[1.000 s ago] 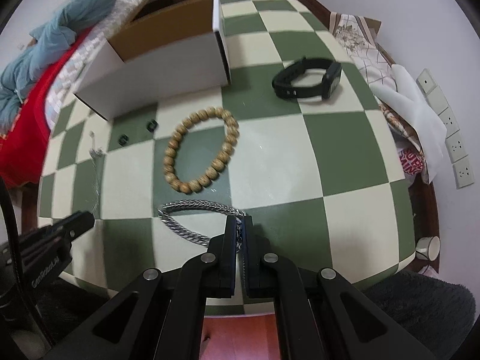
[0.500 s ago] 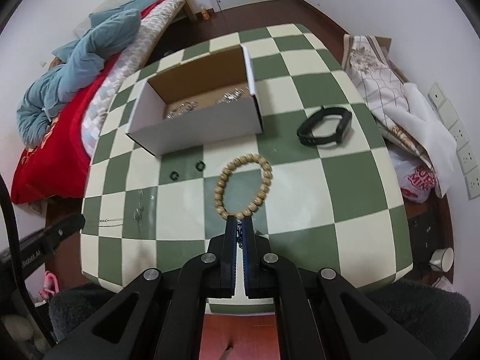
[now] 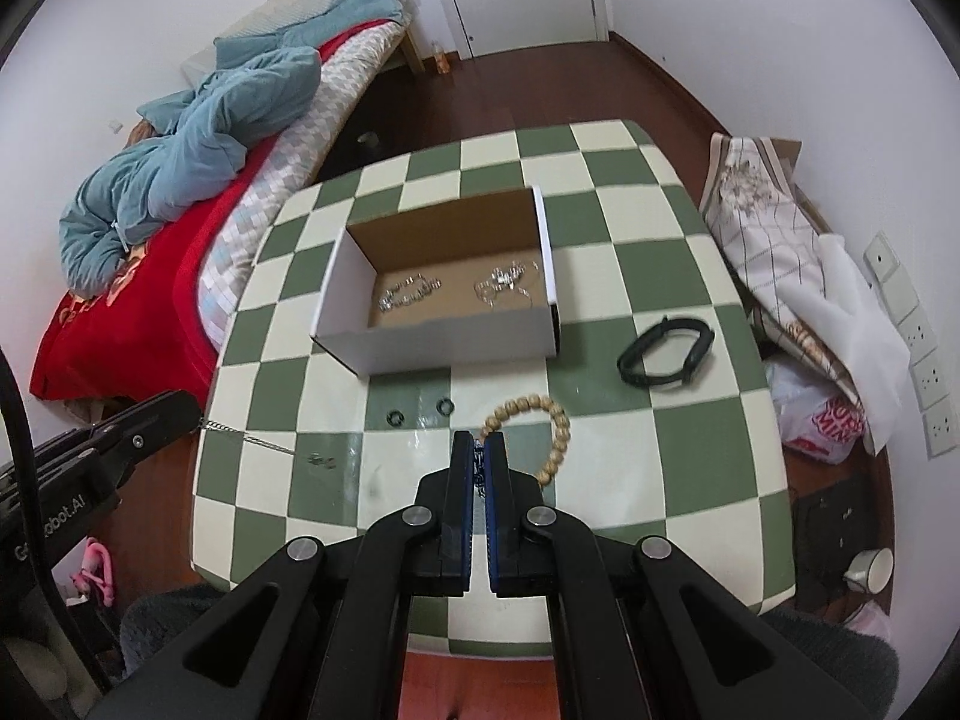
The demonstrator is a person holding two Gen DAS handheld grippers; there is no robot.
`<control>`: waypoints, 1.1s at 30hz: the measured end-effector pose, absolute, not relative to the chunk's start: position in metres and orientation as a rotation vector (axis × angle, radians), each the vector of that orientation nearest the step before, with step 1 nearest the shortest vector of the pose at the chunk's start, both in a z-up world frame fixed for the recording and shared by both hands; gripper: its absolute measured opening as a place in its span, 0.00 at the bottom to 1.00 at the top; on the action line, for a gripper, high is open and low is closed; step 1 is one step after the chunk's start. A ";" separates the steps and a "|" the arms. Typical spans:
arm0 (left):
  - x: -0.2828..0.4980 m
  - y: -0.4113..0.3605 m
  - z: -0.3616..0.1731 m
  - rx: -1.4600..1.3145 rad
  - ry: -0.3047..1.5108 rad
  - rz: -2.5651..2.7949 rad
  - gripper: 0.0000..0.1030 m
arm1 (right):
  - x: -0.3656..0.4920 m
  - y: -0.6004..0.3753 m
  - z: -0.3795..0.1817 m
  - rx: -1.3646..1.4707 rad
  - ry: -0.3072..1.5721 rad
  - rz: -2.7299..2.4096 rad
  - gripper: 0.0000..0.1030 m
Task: Organize jewelry
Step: 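Carry both held chains up and over the white box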
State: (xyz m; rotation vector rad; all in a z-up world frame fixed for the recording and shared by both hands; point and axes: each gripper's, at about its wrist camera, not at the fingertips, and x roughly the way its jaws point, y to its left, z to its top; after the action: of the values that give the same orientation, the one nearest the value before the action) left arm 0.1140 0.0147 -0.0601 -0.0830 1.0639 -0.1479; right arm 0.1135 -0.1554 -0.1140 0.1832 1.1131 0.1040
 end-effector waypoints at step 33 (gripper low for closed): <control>0.226 -0.003 0.009 -0.077 1.013 -0.291 0.07 | 0.230 -0.186 -0.018 0.279 1.026 0.214 0.03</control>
State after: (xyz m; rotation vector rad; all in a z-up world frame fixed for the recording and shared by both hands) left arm 0.2263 -0.0034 0.0085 -0.0773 1.0128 -0.2906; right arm 0.2297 -0.1861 -0.0185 0.2787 1.0264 0.2139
